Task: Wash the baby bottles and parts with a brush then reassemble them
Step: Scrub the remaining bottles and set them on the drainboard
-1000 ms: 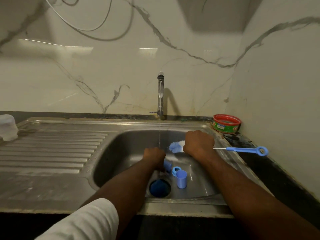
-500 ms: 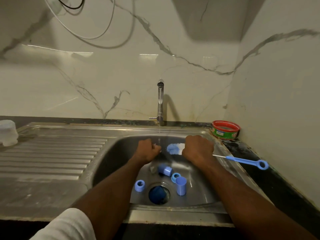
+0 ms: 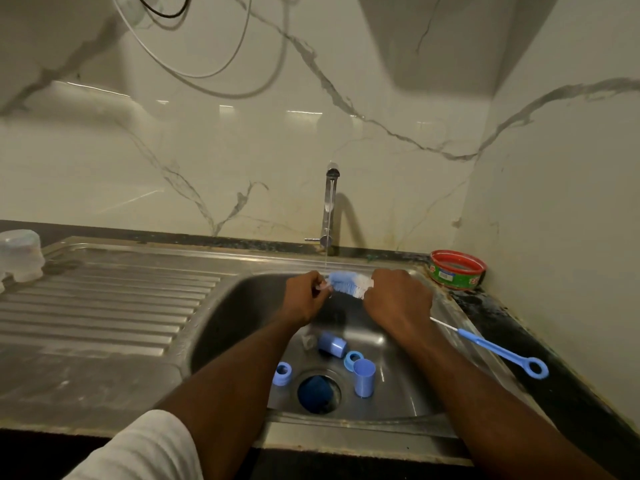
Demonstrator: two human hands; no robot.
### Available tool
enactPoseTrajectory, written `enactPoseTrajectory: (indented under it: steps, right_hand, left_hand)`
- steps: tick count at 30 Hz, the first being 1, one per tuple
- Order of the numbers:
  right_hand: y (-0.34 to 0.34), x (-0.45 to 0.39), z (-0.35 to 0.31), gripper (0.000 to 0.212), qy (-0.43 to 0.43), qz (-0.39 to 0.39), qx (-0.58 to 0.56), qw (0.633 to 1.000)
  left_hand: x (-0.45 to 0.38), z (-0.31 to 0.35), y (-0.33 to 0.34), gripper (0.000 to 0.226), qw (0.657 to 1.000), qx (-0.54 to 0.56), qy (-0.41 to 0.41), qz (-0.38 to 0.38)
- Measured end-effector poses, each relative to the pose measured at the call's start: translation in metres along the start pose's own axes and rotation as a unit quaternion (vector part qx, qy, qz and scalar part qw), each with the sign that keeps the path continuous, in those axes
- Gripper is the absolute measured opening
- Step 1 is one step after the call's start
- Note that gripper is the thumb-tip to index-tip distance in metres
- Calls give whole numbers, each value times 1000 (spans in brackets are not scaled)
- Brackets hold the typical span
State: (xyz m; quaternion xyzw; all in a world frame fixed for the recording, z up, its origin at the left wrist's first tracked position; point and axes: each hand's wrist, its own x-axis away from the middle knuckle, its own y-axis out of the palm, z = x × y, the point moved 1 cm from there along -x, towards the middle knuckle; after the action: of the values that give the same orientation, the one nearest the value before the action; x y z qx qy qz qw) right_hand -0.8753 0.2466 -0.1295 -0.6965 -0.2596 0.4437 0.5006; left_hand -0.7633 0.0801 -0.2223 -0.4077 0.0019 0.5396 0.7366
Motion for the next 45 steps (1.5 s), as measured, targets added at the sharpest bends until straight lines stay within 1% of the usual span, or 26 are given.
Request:
enactPoseTrajectory:
  steps: [5,9,13,16,18,19,22,24,25,26,28,29,30,32,34,35,37,39,40,42,44,45]
  right_hand:
    - [-4,-1,0,25,9,37,-23,999]
    - [3,0,-3,28,-25,0,-41,999]
    - [0,2,-3,24,-14,0,-39,999]
    - [-5,4,-2,22,5,10,-46,999]
    - [-7,6,-4,21,5,14,-61,998]
    - [-7,8,-7,22,-1,11,-67,998]
    - [-5,10,-18,30,-6,-16,-80,997]
    - [-3,8,-24,32,-1,-4,-84,996]
    - [-3,7,-25,31,2,3,-88,996]
    - [-4,4,-26,30,8,1,-96,995]
    - [-8,0,-26,29,30,-32,-115,992]
    - [-11,-1,-25,29,37,-47,-122,991]
    - [-12,-2,-24,27,33,-49,-124,990]
    - [-11,-1,-25,29,20,-37,-128,991]
    - [-8,1,-28,36,9,-61,-119,991]
    - [-7,1,-31,39,10,-78,-105,991]
    - [-6,-1,-32,37,30,-89,-107,990]
    - [-8,-3,-27,32,33,-63,-112,991]
    - [-9,-4,-24,28,32,-34,-100,994]
    - [-9,-5,-17,23,36,18,-68,997]
    - [-9,-3,-12,25,37,29,-51,998]
    - [-10,-3,-12,27,38,33,-50,997]
  left_hand:
    - [0,-2,-3,11,1000,-17,-24,6]
    - [0,-1,-4,12,999,11,-21,28]
    - [-2,0,1,9,997,59,-36,36]
    - [-3,6,-1,13,990,82,-69,92]
    - [-4,8,0,13,978,134,-109,117]
    - [-4,11,1,11,969,173,-136,112]
    - [-4,21,1,13,932,292,-202,71]
    - [-1,29,1,14,908,354,-219,45]
    - [2,32,0,14,902,371,-220,32]
    - [6,35,0,14,902,375,-216,18]
    - [10,35,-3,17,915,350,-200,-4]
    - [11,36,-6,17,923,332,-193,0]
    - [11,36,-8,16,930,311,-194,19]
    - [8,36,-12,13,938,251,-225,78]
    - [5,31,-12,15,927,230,-273,113]
    - [6,32,-11,16,923,236,-281,112]
    - [6,37,-7,13,934,252,-242,73]
    - [5,42,-2,13,945,266,-186,30]
    - [5,45,-2,14,947,269,-175,17]
    - [3,46,-5,15,954,250,-164,2]
    - [2,42,-8,14,953,252,-166,0]
    - [2,42,-9,13,948,262,-179,12]
